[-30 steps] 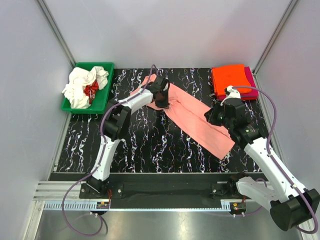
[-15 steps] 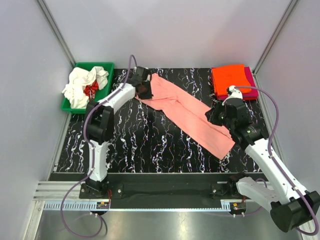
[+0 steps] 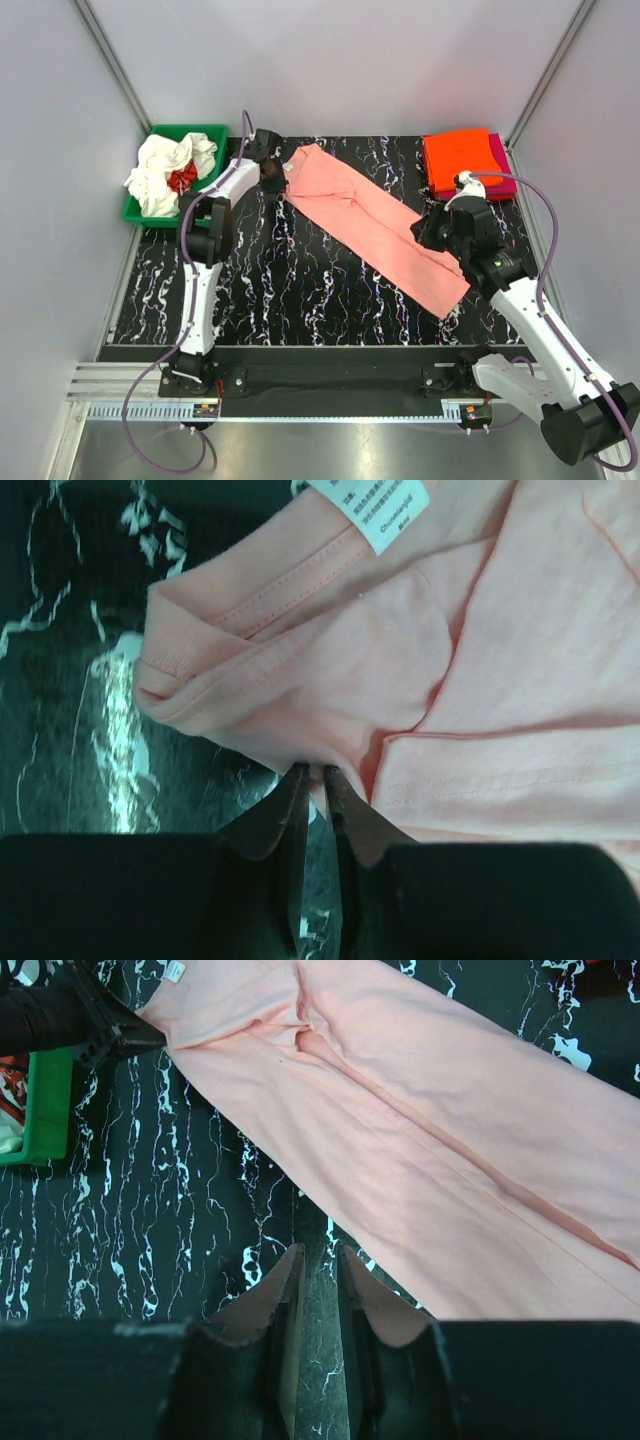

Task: Fold and stack the t-shirts
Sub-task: Fold the tshirt

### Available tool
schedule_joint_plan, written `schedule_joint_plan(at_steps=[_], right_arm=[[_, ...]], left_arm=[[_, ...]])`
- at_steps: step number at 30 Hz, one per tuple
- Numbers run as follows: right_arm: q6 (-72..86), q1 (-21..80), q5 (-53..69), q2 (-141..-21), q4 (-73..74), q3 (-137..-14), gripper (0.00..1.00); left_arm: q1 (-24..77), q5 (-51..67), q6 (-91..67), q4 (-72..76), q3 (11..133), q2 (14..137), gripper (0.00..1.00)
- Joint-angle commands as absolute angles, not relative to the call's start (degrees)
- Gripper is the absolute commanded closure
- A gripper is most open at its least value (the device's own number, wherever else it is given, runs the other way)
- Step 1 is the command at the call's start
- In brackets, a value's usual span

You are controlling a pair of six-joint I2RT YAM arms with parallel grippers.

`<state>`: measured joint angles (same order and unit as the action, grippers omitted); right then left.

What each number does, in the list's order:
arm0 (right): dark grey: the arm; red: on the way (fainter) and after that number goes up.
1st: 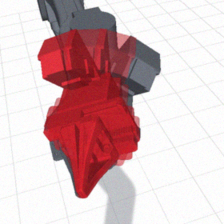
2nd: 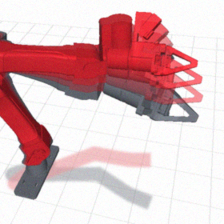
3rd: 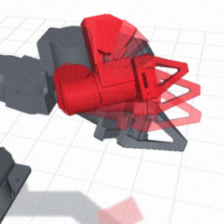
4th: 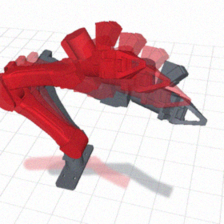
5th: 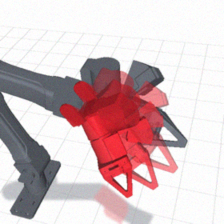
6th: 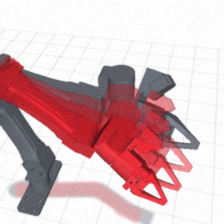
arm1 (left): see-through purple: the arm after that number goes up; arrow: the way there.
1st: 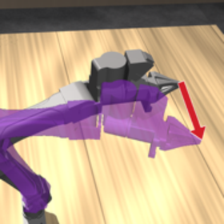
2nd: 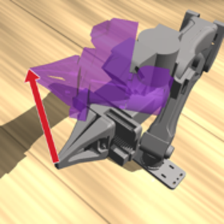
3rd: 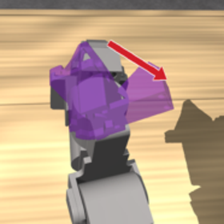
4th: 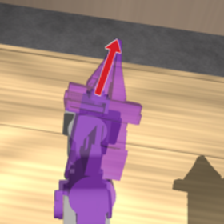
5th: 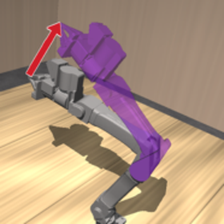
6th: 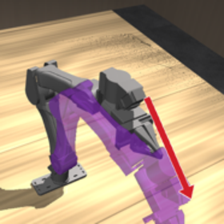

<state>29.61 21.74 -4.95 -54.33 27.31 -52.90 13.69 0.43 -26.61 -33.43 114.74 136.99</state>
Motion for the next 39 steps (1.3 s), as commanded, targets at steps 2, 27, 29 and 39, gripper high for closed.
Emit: schedule_joint_plan(at_steps=[2,27,29,39], right_arm=[[30.06,22.06,-5.01,-54.58,26.10,-54.14,0.73],[32.95,21.97,-13.27,-44.49,38.84,-60.02,0.73],[33.05,21.97,-13.88,-42.72,40.33,-60.38,0.73],[34.63,22.06,-15.12,-33.23,42.63,-60.91,0.73]], left_arm=[[12.22,0.44,-26.19,-32.87,121.81,140.88,0.83],[34.32,17.24,-49.55,10.16,59.99,91.32,0.58],[38.65,16.53,-52.10,14.40,55.22,90.88,0.57],[59.14,14.32,-49.57,15.12,63.45,106.07,0.53]])
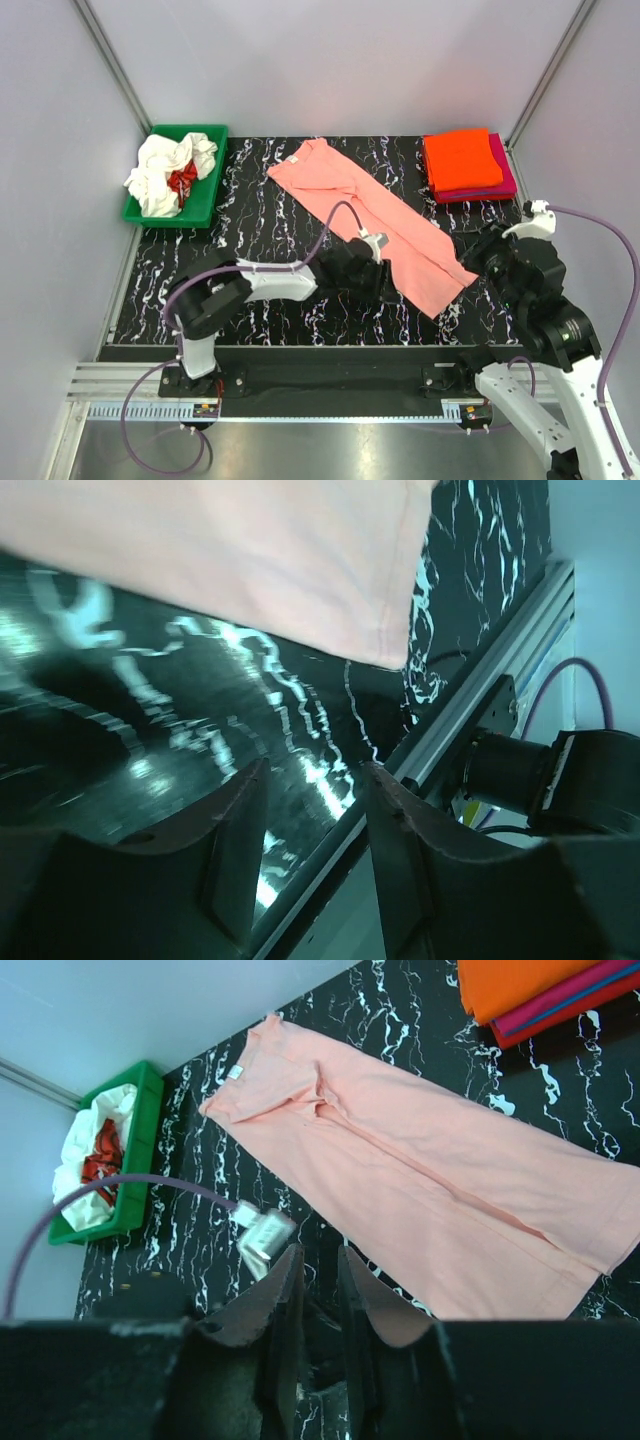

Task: Fold and stack the t-shirts
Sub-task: Fold the tshirt

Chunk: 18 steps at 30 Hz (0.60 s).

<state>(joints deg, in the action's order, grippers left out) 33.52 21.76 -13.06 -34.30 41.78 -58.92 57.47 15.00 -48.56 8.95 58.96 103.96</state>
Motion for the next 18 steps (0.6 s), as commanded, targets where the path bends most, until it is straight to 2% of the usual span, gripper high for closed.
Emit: schedule_joint_plan(at_steps=[1,11,15,18], right_arm=[[34.63,21.97,-15.20,-32.79,42.54,-60.91,0.73],[35.16,21.97,-15.21,-31.12,43.07,-60.65,0.73],[35.16,21.97,-15.21,-30.67,43.07,-60.64,0.73],[34.89,21.97,-15.73,-29.80,43.33,-60.91,0.73]], left_arm=[[59.67,14.85,-50.09,15.12,64.50,108.17,0.53],[63.98,14.15,-64.66,18.63,66.53,115.31,0.52],[64.34,14.85,-74.51,25.47,65.48,118.21,0.52],[64.77,12.40,-77.86,22.52,66.35,118.92,0.52]])
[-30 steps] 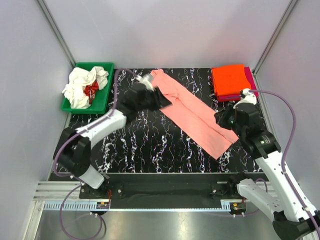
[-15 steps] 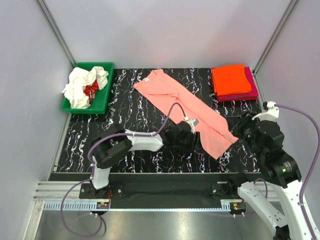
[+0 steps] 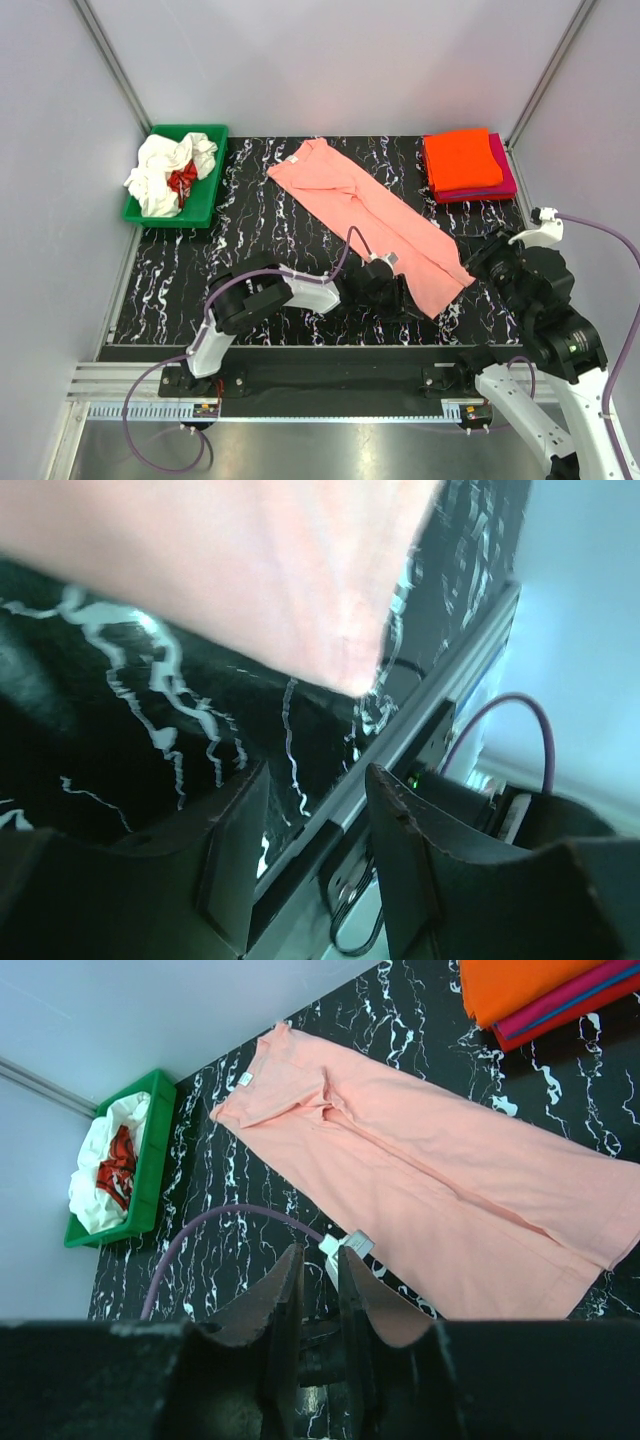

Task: Fold and stack the t-shirts
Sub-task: Fold the tshirt

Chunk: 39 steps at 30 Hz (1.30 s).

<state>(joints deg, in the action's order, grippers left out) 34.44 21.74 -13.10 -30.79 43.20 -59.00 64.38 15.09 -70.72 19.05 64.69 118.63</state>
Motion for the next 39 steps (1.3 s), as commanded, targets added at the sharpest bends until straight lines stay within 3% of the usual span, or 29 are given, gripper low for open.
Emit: schedule_joint_plan(at_steps=[1,14,22,25,31,39], right_arm=[[34.81,21.97,-15.91,-29.45,43.33,-61.00,0.73],[34.02,21.97,-17.14,-26.72,44.03,-62.14,0.74],[32.78,22.06,-18.89,-25.93,44.30,-62.84,0.74],[32.78,21.97,-18.98,-26.10,44.30,-62.67,0.73],[32.87,21.97,-18.54,-25.93,44.38,-62.32,0.73],[33.49,21.97,-17.40,-26.02,44.39,-61.70,0.73]], left_arm=[[64.78,11.96,-78.83,22.15,66.01,119.09,0.52],[65.21,8.35,-88.15,18.82,70.31,125.24,0.53],[65.92,8.52,-87.63,14.42,72.86,126.91,0.63],[65.92,9.31,-87.89,14.94,73.21,127.79,0.72],[65.74,10.37,-86.31,15.56,71.37,126.30,1.00],[65.65,9.49,-80.42,11.43,61.46,115.33,1.00]])
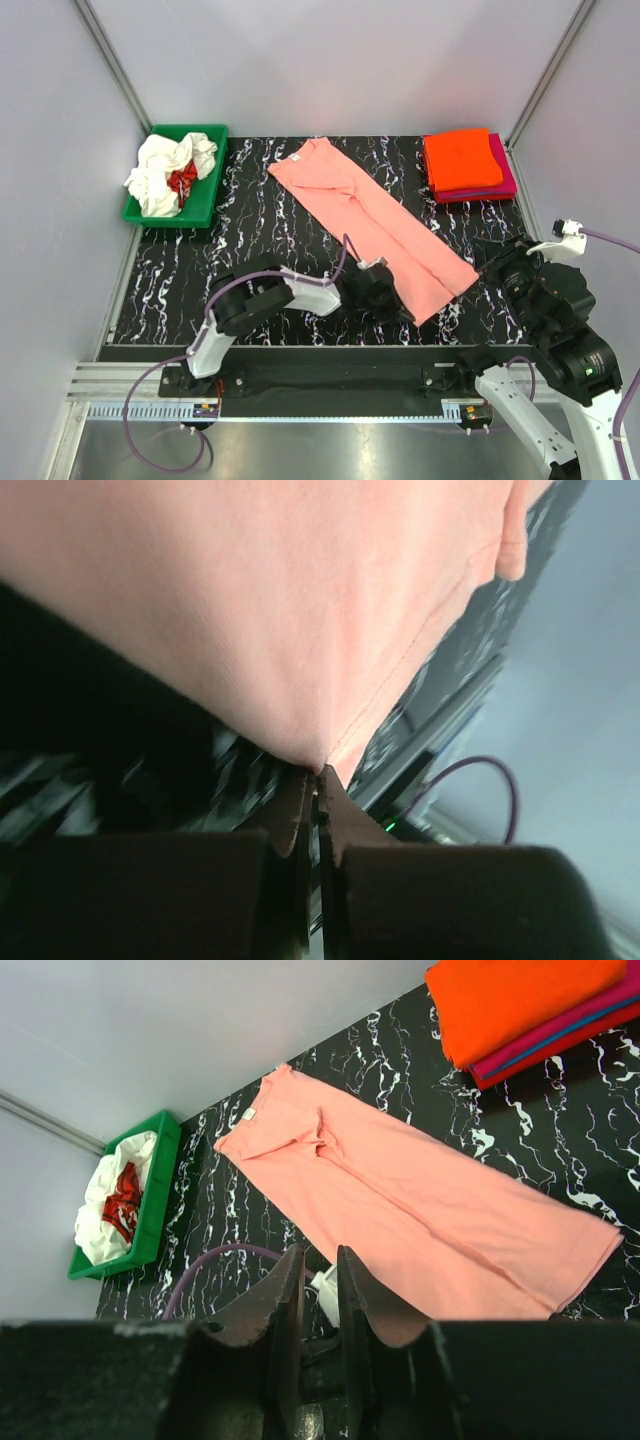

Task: Fold and stack the t-shirts
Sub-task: Fold the tshirt

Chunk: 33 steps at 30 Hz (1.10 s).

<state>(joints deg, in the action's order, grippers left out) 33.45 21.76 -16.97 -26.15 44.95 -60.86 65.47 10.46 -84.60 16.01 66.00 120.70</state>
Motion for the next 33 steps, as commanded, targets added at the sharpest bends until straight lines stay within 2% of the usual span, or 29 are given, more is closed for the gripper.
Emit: schedule_joint_plan(at_steps=[1,6,14,19,26,30,33], right_arm=[[33.66,21.97,-17.32,-26.19,44.38,-61.61,0.73],[34.19,21.97,-16.09,-27.24,44.30,-61.79,0.73],[34.19,21.97,-11.96,-31.89,43.86,-59.51,0.68],[35.16,21.97,-5.38,-38.39,42.89,-56.26,0.66],[37.79,22.06,3.84,-45.96,42.80,-49.23,0.64],[39.45,22.06,10.09,-51.14,40.36,-40.90,0.63],[42.00,22.32,14.58,-50.80,36.84,-35.80,0.61]], left_arm=[[65.65,9.84,-80.16,11.69,59.87,114.27,1.00],[64.86,11.34,-80.43,15.73,46.88,105.05,1.00],[64.78,2.65,-70.67,0.09,39.73,85.20,1.00],[64.25,0.18,-61.44,-14.29,41.04,81.21,1.00],[62.32,2.72,-60.21,-15.73,34.29,75.42,1.00],[58.02,5.35,-58.72,-15.82,29.27,72.25,1.00],[56.26,5.54,-57.92,-16.00,26.82,69.00,1.00]])
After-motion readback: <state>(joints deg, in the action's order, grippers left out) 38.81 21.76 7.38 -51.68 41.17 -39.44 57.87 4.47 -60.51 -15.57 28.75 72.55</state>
